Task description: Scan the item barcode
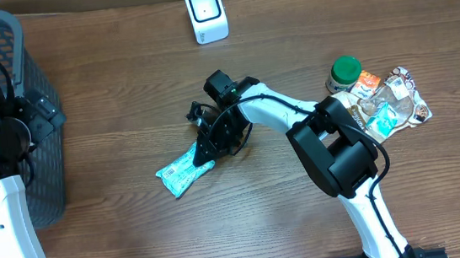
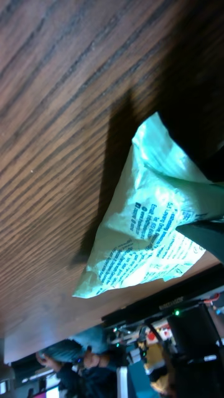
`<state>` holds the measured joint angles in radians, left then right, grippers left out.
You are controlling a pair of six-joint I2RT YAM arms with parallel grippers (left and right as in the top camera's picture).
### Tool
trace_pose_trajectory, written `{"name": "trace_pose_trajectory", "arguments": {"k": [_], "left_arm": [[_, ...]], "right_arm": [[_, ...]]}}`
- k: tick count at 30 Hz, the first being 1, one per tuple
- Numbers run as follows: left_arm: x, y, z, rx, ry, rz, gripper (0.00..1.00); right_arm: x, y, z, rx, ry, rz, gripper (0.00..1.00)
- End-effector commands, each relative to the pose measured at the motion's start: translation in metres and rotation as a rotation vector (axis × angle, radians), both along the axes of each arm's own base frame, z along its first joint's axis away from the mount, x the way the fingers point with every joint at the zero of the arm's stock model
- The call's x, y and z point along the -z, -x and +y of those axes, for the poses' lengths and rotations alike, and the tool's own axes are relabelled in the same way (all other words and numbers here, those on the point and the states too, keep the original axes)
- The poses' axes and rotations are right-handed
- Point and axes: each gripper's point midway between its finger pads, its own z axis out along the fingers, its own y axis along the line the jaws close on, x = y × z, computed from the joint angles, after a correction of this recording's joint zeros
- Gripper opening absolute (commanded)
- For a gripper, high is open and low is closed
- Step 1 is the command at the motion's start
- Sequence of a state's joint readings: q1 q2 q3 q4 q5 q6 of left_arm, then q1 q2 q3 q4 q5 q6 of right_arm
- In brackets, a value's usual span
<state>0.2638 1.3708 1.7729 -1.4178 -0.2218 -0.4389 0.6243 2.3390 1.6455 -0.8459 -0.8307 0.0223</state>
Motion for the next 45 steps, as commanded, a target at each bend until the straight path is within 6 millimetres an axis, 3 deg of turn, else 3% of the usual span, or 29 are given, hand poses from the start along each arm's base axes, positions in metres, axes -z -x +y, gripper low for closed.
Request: {"name": "trace_pose_trajectory", "arguments": {"k": [1,8,16,20,26,29,36,41,45], "left_arm": [[-0.004,0.0,0.004,-0.014,-0.013,-0.009,1.0],[-0.004,0.0,0.004,-0.014,-0.013,-0.009,0.99],[-0.004,0.0,0.004,-0.014,-0.013,-0.009,1.0],[-0.004,0.0,0.004,-0.014,-0.013,-0.009,0.99],[-0.004,0.0,0.004,-0.014,-0.013,-0.009,1.0],[-0.004,0.0,0.004,-0.014,-0.013,-0.009,1.0],[-0.004,0.0,0.004,-0.014,-0.013,-0.009,0.99],[-0.004,0.0,0.004,-0.014,-0.013,-0.009,0.99],[-0.004,0.0,0.004,-0.014,-0.013,-0.009,1.0]], "right_arm": [[0.024,-0.005,-0.012,0.034,0.031,0.043,0.11],[-0.028,-0.035,-0.036,0.098,-0.103,0.047,0.06],[-0.152,-0.074,-0.083,0.195,-0.187,-0.246,0.04],[-0.214,-0.074,-0.114,0.258,-0.202,-0.381,0.04],[-0.27,-0.061,-0.153,0.337,-0.202,-0.494,0.04],[-0.281,-0.053,-0.16,0.35,-0.197,-0.513,0.04],[-0.281,-0.049,-0.16,0.364,-0.17,-0.505,0.04],[-0.262,-0.074,-0.173,0.527,0.097,-0.574,0.04],[-0.272,-0.094,-0.171,0.585,0.245,-0.717,0.04]]}}
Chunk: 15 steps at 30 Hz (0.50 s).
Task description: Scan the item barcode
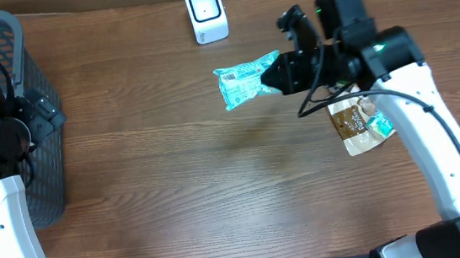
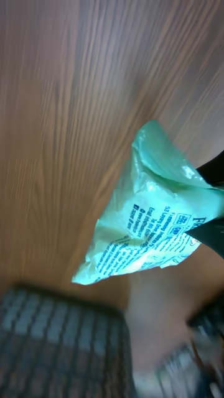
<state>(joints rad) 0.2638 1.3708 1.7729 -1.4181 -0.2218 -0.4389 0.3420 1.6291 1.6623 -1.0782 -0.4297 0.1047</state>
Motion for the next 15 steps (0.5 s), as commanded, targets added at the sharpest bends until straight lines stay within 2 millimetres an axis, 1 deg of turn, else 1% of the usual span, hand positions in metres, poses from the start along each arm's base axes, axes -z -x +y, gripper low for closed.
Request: {"name": "trace_pose_trajectory", "arguments": {"k": [1,5,9,11,12,15], "left_arm": [[-0.004,0.0,0.004,-0.014,-0.013,-0.009,1.0],[-0.004,0.0,0.004,-0.014,-0.013,-0.009,1.0],[-0.004,0.0,0.004,-0.014,-0.013,-0.009,1.0],[-0.004,0.0,0.004,-0.014,-0.013,-0.009,1.0],[-0.004,0.0,0.004,-0.014,-0.013,-0.009,1.0],[-0.004,0.0,0.004,-0.014,-0.013,-0.009,1.0]], "right_arm": [[-0.031,-0.034,-0.011,0.164,0.164,-0.18,0.04],[-0.057,-0.068,-0.011,0.195,0.348,-0.369,0.04],[-0.077,-0.119,-0.006,0.264,0.532,-0.612,0.04],[-0.08,-0.146,0.004,0.258,0.607,-0.734,0.04],[-0.081,-0.155,0.009,0.249,0.632,-0.774,0.04],[-0.069,-0.187,0.023,0.143,0.772,-0.899,0.04]]}}
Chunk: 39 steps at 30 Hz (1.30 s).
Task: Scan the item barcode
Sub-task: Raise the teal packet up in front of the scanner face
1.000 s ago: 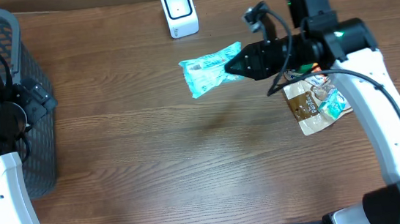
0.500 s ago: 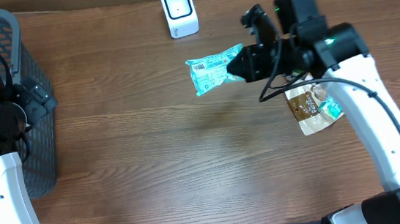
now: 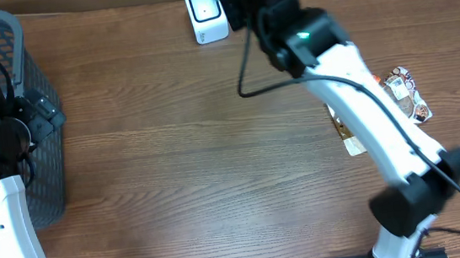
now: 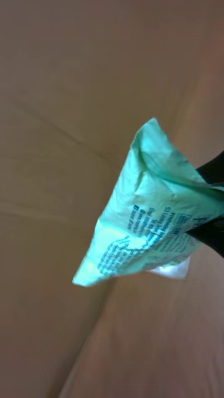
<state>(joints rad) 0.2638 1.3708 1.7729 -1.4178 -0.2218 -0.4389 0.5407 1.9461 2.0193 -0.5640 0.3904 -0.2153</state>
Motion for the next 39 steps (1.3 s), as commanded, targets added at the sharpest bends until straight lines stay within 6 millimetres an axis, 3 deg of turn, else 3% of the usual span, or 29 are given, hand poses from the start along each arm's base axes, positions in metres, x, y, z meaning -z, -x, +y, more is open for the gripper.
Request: {"name": "trace_pose_trajectory", "arguments": {"k": [1,5,9,18,33,39], "left_arm": [[-0.004,0.0,0.004,-0.014,-0.013,-0.009,0.99],[-0.004,0.0,0.004,-0.014,-0.013,-0.009,1.0],[-0.004,0.0,0.004,-0.014,-0.013,-0.009,1.0],[-0.004,0.0,0.004,-0.014,-0.013,-0.009,0.99],[-0.004,0.0,0.004,-0.014,-0.013,-0.009,0.99],[-0.004,0.0,0.004,-0.014,-0.013,-0.009,1.0]], "right_arm": [[0.023,-0.034,-0.006,0.014,0.359,-0.081,0.04],[0.049,-0.065,0.009,-0.033,0.521,-0.156,0.04],[0.076,-0.089,0.024,-0.039,0.558,-0.222,0.04],[0.141,-0.114,0.038,-0.115,0.825,-0.259,0.04],[0.147,-0.115,0.038,-0.113,0.833,-0.256,0.04],[0.137,-0.112,0.037,-0.088,0.827,-0.263,0.04]]}}
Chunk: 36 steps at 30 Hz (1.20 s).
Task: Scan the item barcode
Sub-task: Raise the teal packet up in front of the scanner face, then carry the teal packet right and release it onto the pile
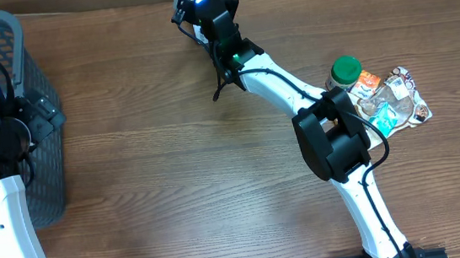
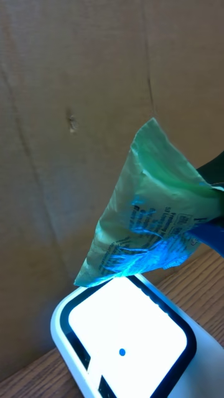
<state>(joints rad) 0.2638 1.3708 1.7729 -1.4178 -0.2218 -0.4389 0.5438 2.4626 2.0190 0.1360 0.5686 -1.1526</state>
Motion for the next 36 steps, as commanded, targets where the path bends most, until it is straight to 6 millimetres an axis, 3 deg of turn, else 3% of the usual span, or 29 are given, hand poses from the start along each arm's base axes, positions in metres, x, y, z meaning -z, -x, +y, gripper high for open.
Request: {"name": "trace_pose_trajectory", "arguments": {"k": [1,6,9,13,14,18,21,26,30,36], "left_arm": [[-0.004,0.0,0.004,-0.014,-0.013,-0.009,0.99],[-0.004,0.0,0.004,-0.014,-0.013,-0.009,1.0],[-0.004,0.0,0.004,-0.014,-0.013,-0.009,1.0],[-0.004,0.0,0.004,-0.014,-0.013,-0.009,1.0],[-0.004,0.0,0.004,-0.014,-0.013,-0.009,0.99],[-0.004,0.0,0.004,-0.014,-0.013,-0.009,0.99],[-0.004,0.0,0.004,-0.014,-0.013,-0.009,1.0],[-0.004,0.0,0.004,-0.014,-0.013,-0.009,0.99],[-0.004,0.0,0.004,-0.014,-0.013,-0.009,0.99],[-0.004,0.0,0.004,-0.014,-0.013,-0.009,1.0]], "right_arm": [[-0.033,0.002,-0.002,0.025,-0.053,-0.056,0.04],[-0.085,0.014,-0.006,0.056,-0.249,-0.108,0.04],[-0.121,0.032,-0.006,0.051,-0.318,-0.105,0.04],[-0.157,0.079,0.004,-0.025,-0.454,0.045,0.04],[-0.159,0.088,0.005,-0.048,-0.473,0.086,0.04],[-0.169,0.16,0.012,-0.152,-0.684,0.398,0.04],[-0.173,0.202,-0.023,0.05,-0.956,0.565,0.04],[-0.163,0.246,-0.089,0.327,-1.117,0.731,0.04],[-0.141,0.265,-0.149,0.531,-1.111,0.818,0.04],[-0.085,0.28,-0.241,0.869,-1.045,0.878,0.04]]}}
